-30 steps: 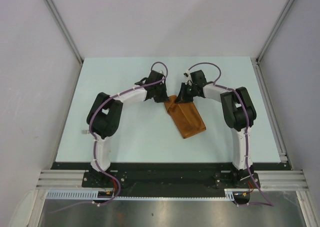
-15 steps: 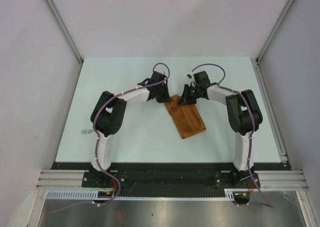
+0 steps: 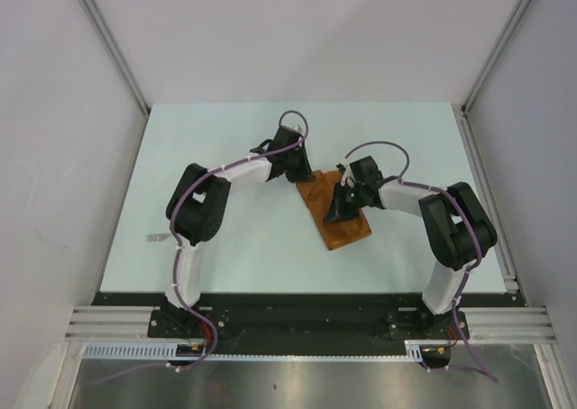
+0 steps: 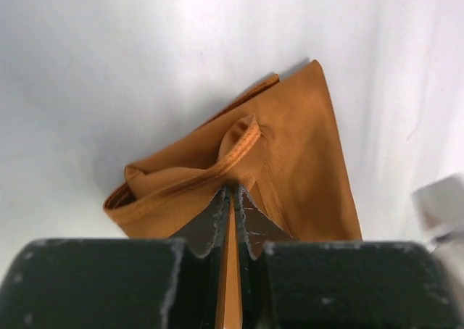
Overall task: Fold the napkin into a case and place the utensils inside
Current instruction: Smooth out the 2/3-rectangle-folded napkin at the center of the board, then move the right arm to the center of the board with the 2/3-rectangle-folded napkin.
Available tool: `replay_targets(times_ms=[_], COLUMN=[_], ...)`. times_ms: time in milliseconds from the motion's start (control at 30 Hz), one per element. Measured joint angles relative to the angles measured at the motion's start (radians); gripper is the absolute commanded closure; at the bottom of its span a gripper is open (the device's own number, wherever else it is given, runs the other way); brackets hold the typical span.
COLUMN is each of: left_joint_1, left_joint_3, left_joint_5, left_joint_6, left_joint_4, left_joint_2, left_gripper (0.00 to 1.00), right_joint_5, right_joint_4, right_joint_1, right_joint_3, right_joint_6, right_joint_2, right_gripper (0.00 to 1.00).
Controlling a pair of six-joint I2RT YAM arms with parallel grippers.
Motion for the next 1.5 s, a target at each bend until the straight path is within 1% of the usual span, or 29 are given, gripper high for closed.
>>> replay_targets(times_ms=[167, 333, 433, 500, 633, 733, 800, 1133, 1233, 1267, 1367, 1500], left_joint_1=[-0.003, -0.005, -0.006, -0.006, -0.008, -0.013, -0.016, -0.016, -0.016, -0.016, -0.014, -0.007], left_joint_3=[0.037, 0.041, 0.039, 0.024, -0.014, -0.067, -0.104, -0.309, -0.355, -0.366, -0.386, -0.392], left_joint_5=[0.000, -0.004, -0.005, -0.005, 0.000, 0.001, 0.001, 0.007, 0.013, 0.014, 0.016, 0.016], left_joint_6=[-0.002, 0.008, 0.013, 0.016, 0.017, 0.019, 0.026, 0.051, 0.053, 0.057, 0.069, 0.094], left_joint_4=[0.000, -0.007, -0.016, -0.016, -0.014, -0.005, 0.000, 0.004, 0.000, 0.000, -0.006, -0.018], left_joint_2=[0.068, 0.076, 0.060, 0.032, -0.046, -0.114, -0.151, -0.287, -0.328, -0.341, -0.374, -0.408], left_gripper=[0.92, 0.88, 0.82, 0.80, 0.80, 0.80, 0.80, 0.81, 0.79, 0.75, 0.69, 0.68], right_joint_5=[-0.021, -0.018, -0.015, -0.014, -0.002, 0.020, 0.037, 0.129, 0.150, 0.163, 0.195, 0.209], right_joint_4=[0.032, 0.041, 0.024, 0.008, -0.016, -0.032, -0.039, -0.011, 0.009, 0.017, 0.075, 0.152], right_joint_1=[0.030, 0.040, 0.032, 0.010, -0.066, -0.116, -0.124, -0.109, -0.098, -0.089, -0.048, 0.019], right_joint_3=[-0.084, -0.091, -0.092, -0.091, -0.090, -0.074, -0.050, 0.084, 0.097, 0.097, 0.071, -0.013], right_joint_6=[0.018, 0.021, 0.012, 0.000, -0.027, -0.048, -0.053, -0.072, -0.066, -0.064, -0.023, 0.063], right_joint_2=[-0.002, -0.030, -0.073, -0.110, -0.153, -0.145, -0.122, 0.053, 0.095, 0.095, 0.087, 0.043], right_gripper=[1.00, 1.00, 1.00, 1.00, 1.00, 1.00, 1.00, 1.00, 1.00, 1.00, 1.00, 1.00])
